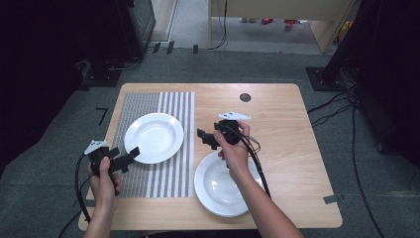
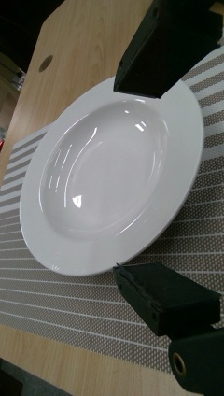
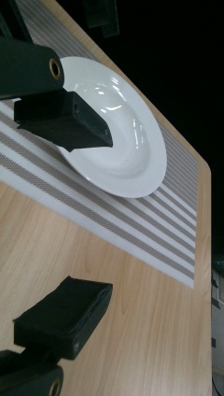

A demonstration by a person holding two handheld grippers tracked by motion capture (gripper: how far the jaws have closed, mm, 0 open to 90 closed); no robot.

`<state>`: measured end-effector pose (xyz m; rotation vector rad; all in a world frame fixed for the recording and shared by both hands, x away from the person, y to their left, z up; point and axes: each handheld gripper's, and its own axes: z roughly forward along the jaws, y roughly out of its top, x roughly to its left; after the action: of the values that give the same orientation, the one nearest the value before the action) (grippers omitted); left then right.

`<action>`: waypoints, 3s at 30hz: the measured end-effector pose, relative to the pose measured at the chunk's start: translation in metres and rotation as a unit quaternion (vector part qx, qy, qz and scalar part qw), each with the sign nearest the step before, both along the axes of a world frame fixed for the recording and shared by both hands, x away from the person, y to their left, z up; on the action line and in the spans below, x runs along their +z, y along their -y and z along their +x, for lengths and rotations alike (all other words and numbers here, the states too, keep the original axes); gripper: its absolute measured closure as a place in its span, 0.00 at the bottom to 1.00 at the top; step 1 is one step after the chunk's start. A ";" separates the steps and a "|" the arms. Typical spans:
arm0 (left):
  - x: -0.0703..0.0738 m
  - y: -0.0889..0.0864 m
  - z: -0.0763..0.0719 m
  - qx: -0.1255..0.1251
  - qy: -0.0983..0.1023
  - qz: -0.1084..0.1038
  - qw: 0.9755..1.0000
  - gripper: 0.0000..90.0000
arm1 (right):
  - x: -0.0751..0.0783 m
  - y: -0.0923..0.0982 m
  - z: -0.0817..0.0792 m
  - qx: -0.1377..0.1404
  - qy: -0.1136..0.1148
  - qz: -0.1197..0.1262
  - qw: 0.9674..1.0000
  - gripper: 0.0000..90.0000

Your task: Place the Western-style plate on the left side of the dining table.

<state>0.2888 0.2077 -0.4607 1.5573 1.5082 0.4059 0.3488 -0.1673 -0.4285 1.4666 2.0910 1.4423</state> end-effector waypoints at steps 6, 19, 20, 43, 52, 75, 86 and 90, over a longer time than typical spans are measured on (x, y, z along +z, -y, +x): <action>-0.006 0.009 -0.018 0.002 0.004 0.017 1.000 0.11 | -0.004 0.027 -0.016 -0.008 0.006 -0.003 1.000 0.27; -0.022 0.008 -0.045 0.024 0.015 0.061 0.998 0.11 | -0.018 0.086 -0.044 -0.034 0.010 0.001 0.999 0.27; -0.023 0.007 -0.047 0.024 0.014 0.063 0.998 0.11 | -0.019 0.091 -0.046 -0.037 0.010 0.002 0.999 0.27; -0.038 -0.015 -0.076 0.024 0.004 0.110 0.994 0.11 | -0.048 0.176 -0.094 -0.110 0.010 -0.016 0.994 0.26; -0.041 -0.024 -0.083 0.023 0.001 0.127 0.992 0.11 | -0.058 0.211 -0.112 -0.142 -0.001 -0.035 0.989 0.26; -0.050 -0.039 -0.086 0.028 -0.023 0.140 0.990 0.11 | -0.083 0.285 -0.155 -0.220 -0.024 -0.056 0.974 0.26; -0.056 -0.035 -0.084 0.023 -0.039 0.157 0.987 0.11 | -0.092 0.299 -0.164 -0.241 -0.031 -0.079 0.967 0.26; -0.058 -0.031 -0.083 0.026 -0.037 0.179 0.983 0.11 | -0.095 0.298 -0.163 -0.241 -0.035 -0.092 0.966 0.25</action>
<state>0.2054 0.2382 -0.5189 1.8277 1.5994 0.6872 0.1861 -0.4657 -0.5239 1.8034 1.6792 0.9989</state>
